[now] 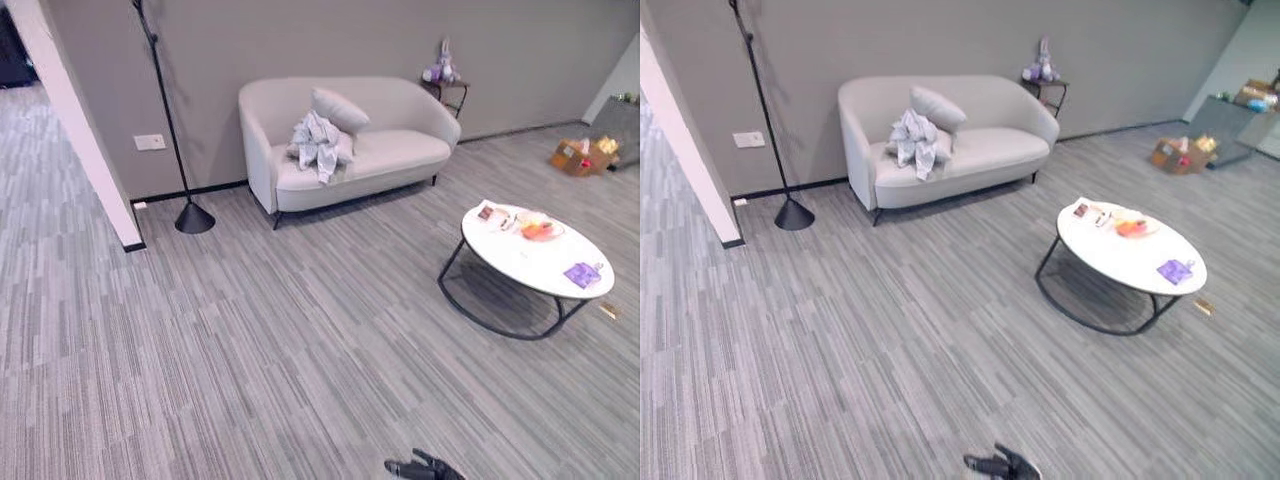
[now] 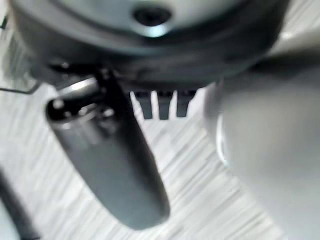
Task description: Hang the clothes on the sofa on the clothes rack.
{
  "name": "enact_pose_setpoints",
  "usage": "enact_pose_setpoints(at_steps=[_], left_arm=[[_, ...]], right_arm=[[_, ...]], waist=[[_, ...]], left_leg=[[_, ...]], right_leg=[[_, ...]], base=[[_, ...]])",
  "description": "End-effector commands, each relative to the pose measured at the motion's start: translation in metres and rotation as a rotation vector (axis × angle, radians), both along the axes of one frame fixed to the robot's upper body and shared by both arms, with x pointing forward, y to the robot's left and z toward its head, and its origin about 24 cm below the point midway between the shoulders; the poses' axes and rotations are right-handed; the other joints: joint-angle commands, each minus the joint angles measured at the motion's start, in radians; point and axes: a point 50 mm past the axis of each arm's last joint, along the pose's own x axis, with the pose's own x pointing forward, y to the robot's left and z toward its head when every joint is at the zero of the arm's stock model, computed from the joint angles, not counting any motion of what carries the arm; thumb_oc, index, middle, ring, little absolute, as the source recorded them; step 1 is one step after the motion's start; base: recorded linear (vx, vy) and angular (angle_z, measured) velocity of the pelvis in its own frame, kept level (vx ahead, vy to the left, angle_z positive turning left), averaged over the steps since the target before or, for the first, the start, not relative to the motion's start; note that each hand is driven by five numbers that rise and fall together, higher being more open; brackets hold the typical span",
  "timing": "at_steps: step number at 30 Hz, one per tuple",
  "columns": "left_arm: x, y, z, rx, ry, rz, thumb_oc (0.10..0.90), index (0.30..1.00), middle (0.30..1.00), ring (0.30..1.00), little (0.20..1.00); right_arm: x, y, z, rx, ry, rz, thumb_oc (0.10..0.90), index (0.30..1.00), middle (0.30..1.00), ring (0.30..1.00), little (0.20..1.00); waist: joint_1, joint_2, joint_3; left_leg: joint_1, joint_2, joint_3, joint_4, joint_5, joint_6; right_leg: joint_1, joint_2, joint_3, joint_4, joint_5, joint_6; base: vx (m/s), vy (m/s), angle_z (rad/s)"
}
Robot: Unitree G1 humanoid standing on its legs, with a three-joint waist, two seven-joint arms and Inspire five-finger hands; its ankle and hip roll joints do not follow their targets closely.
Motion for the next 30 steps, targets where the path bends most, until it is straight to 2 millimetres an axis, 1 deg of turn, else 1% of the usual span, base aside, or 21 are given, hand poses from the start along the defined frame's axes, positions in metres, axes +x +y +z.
enact_pose_setpoints(at_steps=[1,2,6,8,10,11,12,13,15,16,17,18,19,20,21,22,23,24,27,28,30], left_arm=[[0.022,-0.002,0.002,0.006,-0.068,-0.037,0.8,0.9,0.9,0.9,0.9],[0.03,-0.002,0.003,0.014,-0.084,-0.067,0.8,0.9,0.9,0.9,0.9],[0.026,0.003,0.004,0.021,-0.069,-0.084,0.8,0.9,0.9,0.9,0.9],[0.021,0.005,0.004,0.022,-0.055,-0.087,0.8,0.9,0.9,0.9,0.9],[0.014,0.005,0.003,0.025,-0.034,-0.083,0.8,0.9,0.9,0.9,0.9],[0.014,0.005,0.003,0.025,-0.034,-0.083,0.8,0.9,0.9,0.9,0.9],[0.014,0.003,0.003,0.023,-0.039,-0.076,0.8,0.9,0.9,0.9,0.9],[0.015,0.003,0.003,0.022,-0.043,-0.078,0.8,0.9,0.9,0.9,0.9],[0.018,0.0,0.002,0.021,-0.053,-0.069,0.8,0.9,0.9,0.9,0.9],[0.018,0.001,0.002,0.021,-0.053,-0.069,0.8,0.9,0.9,0.9,0.9],[0.027,0.001,0.004,0.026,-0.086,-0.053,0.8,0.9,0.9,0.9,0.9],[0.027,0.001,0.004,0.026,-0.086,-0.053,0.8,0.9,0.9,0.9,0.9],[0.04,-0.001,0.006,0.03,-0.135,-0.052,0.8,0.9,0.9,0.9,0.9],[0.048,-0.003,0.007,0.032,-0.167,-0.069,0.8,0.9,0.9,0.9,0.9],[0.049,-0.003,0.007,0.032,-0.167,-0.069,0.8,0.9,0.9,0.9,0.9],[0.053,-0.005,0.008,0.03,-0.184,-0.086,0.8,0.9,0.9,0.9,0.9],[0.053,-0.003,0.009,0.042,-0.191,-0.071,0.8,0.9,0.9,0.9,0.9],[0.05,0.0,0.009,0.053,-0.182,-0.055,0.8,0.9,0.9,0.9,0.9],[0.038,0.004,0.007,0.064,-0.144,-0.012,0.8,0.9,0.9,0.9,0.9],[0.03,0.005,0.005,0.07,-0.109,-0.015,0.8,0.9,0.9,0.9,0.9],[0.025,0.005,0.004,0.068,-0.085,-0.015,0.8,0.9,0.9,0.9,0.9]], right_arm=[[-0.041,0.041,-0.017,0.132,0.152,-0.035,0.8,0.9,0.9,0.9,0.9],[-0.042,0.04,-0.017,0.134,0.157,-0.072,0.8,0.9,0.9,0.9,0.9],[-0.047,0.033,-0.019,0.122,0.183,-0.1,0.8,0.9,0.9,0.9,0.9],[-0.048,0.03,-0.019,0.116,0.186,-0.115,0.8,0.9,0.9,0.9,0.9],[-0.051,0.023,-0.019,0.095,0.202,-0.118,0.8,0.9,0.9,0.9,0.9],[-0.051,0.022,-0.019,0.095,0.202,-0.118,0.8,0.9,0.9,0.9,0.9],[-0.05,0.018,-0.019,0.078,0.2,-0.13,0.8,0.9,0.9,0.9,0.9],[-0.049,0.014,-0.018,0.069,0.197,-0.137,0.8,0.9,0.9,0.9,0.9],[-0.045,0.01,-0.017,0.04,0.188,-0.136,0.8,0.9,0.9,0.9,0.9],[-0.045,0.01,-0.017,0.04,0.188,-0.136,0.8,0.9,0.9,0.9,0.9],[-0.037,0.004,-0.014,0.007,0.159,-0.147,0.8,0.9,0.9,0.9,0.9],[-0.036,0.004,-0.014,0.007,0.158,-0.147,0.8,0.9,0.9,0.9,0.9],[-0.023,-0.001,-0.01,-0.026,0.122,-0.126,0.8,0.9,0.9,0.9,0.9],[-0.012,-0.006,-0.007,-0.062,0.1,-0.087,0.8,0.9,0.9,0.9,0.9],[-0.012,-0.006,-0.007,-0.062,0.1,-0.088,0.8,0.9,0.9,0.9,0.9],[-0.004,-0.007,-0.004,-0.086,0.084,-0.041,0.8,0.9,0.9,0.9,0.9],[0.007,-0.004,-0.001,-0.109,0.047,0.055,0.8,0.9,0.9,0.9,0.9],[0.01,-0.002,0.001,-0.117,0.033,0.094,0.8,0.9,0.9,0.9,0.9],[0.023,0.006,0.005,-0.151,-0.019,0.206,0.8,0.9,0.9,0.9,0.9],[0.032,0.012,0.008,-0.181,-0.045,0.269,0.8,0.9,0.9,0.9,0.9],[0.038,0.017,0.01,-0.191,-0.061,0.307,0.8,0.9,0.9,0.9,0.9]], waist=[[0.005,-0.01,0.019],[-0.01,-0.01,0.02],[-0.02,-0.015,-0.01],[-0.021,-0.017,-0.029],[-0.033,0.01,-0.066],[-0.033,0.011,-0.066],[-0.032,0.043,-0.081],[-0.03,0.05,-0.082],[-0.022,0.043,-0.084],[-0.027,0.039,-0.086],[0.003,0.01,-0.063],[-0.003,0.008,-0.066],[0.032,-0.024,-0.028],[0.054,-0.035,-0.004],[0.055,-0.032,-0.003],[0.076,-0.038,0.009],[0.111,-0.034,0.015],[0.131,-0.031,0.014],[0.181,0.013,-0.008],[0.2,0.011,-0.006],[0.211,0.008,-0.006]], left_leg=[[0.047,0.017,-0.096,0.002,-0.097,-0.076],[0.09,0.044,-0.122,0.002,-0.138,-0.1],[0.179,0.083,-0.154,0.002,-0.199,-0.131],[0.197,0.1,-0.171,0.002,-0.217,-0.143],[0.215,0.189,-0.179,0.002,-0.159,-0.175],[0.215,0.19,-0.179,0.002,-0.159,-0.176],[0.197,0.263,-0.185,0.063,-0.068,-0.205],[0.168,0.285,-0.182,0.119,-0.008,-0.215],[0.1,0.314,-0.174,0.284,0.129,-0.23],[0.095,0.31,-0.18,0.284,0.133,-0.229],[-0.016,0.331,-0.148,0.509,0.243,-0.218],[-0.026,0.328,-0.156,0.514,0.244,-0.218],[-0.128,0.352,-0.097,0.662,0.216,-0.173],[-0.206,0.314,-0.074,0.701,0.144,-0.157],[-0.208,0.317,-0.075,0.708,0.14,-0.157],[-0.276,0.269,-0.068,0.72,0.104,-0.152],[-0.373,0.173,-0.047,0.624,0.05,-0.137],[-0.397,0.123,-0.02,0.499,0.04,-0.119],[-0.437,0.063,0.017,0.103,0.182,-0.132],[-0.476,0.05,0.032,0.023,0.199,-0.138],[-0.512,0.044,0.04,0.003,0.207,-0.137]], right_leg=[[0.033,-0.048,0.024,-0.19,0.216,0.069],[0.004,-0.068,0.052,-0.315,0.269,0.104],[-0.007,-0.118,0.017,-0.332,0.336,0.136],[0.017,-0.115,-0.005,-0.34,0.324,0.132],[0.011,-0.075,-0.01,-0.254,0.298,0.111],[0.011,-0.074,-0.011,-0.254,0.298,0.111],[-0.003,-0.011,-0.018,-0.173,0.228,0.074],[0.008,0.009,-0.03,-0.16,0.199,0.056],[0.07,0.053,-0.049,-0.178,0.159,0.011],[0.069,0.048,-0.053,-0.18,0.161,0.012],[0.145,0.079,-0.059,-0.215,0.119,-0.036],[0.142,0.075,-0.064,-0.217,0.12,-0.037],[0.224,0.102,-0.051,-0.271,0.098,-0.066],[0.26,0.101,-0.036,-0.295,0.085,-0.07],[0.26,0.104,-0.036,-0.295,0.086,-0.07],[0.289,0.104,-0.023,-0.309,0.076,-0.071],[0.331,0.115,-0.002,-0.335,0.052,-0.064],[0.353,0.125,0.001,-0.34,0.038,-0.056],[0.428,0.199,0.028,-0.347,-0.026,-0.058],[0.47,0.219,0.044,-0.346,-0.06,-0.065],[0.485,0.229,0.062,-0.337,-0.078,-0.07]], base=[[0.56,-0.191,0.67],[0.47,-0.118,0.53],[0.54,-0.137,0.53],[0.58,-0.208,0.33],[0.51,-0.247,0.64],[0.51,-0.297,0.78],[0.46,-0.288,0.65],[0.6,-0.398,0.56],[0.39,-0.298,0.08],[0.45,-0.41,-0.07],[0.25,-0.266,0.08],[0.53,-0.548,0.35],[0.38,-0.366,0.45],[0.39,-0.359,0.48],[0.22,-0.109,0.42],[0.36,-0.026,0.03],[0.53,-0.015,-0.12],[0.6,0.046,-0.13],[0.56,0.066,-0.19],[0.51,0.023,-0.69],[0.31,0.006,-0.81]])
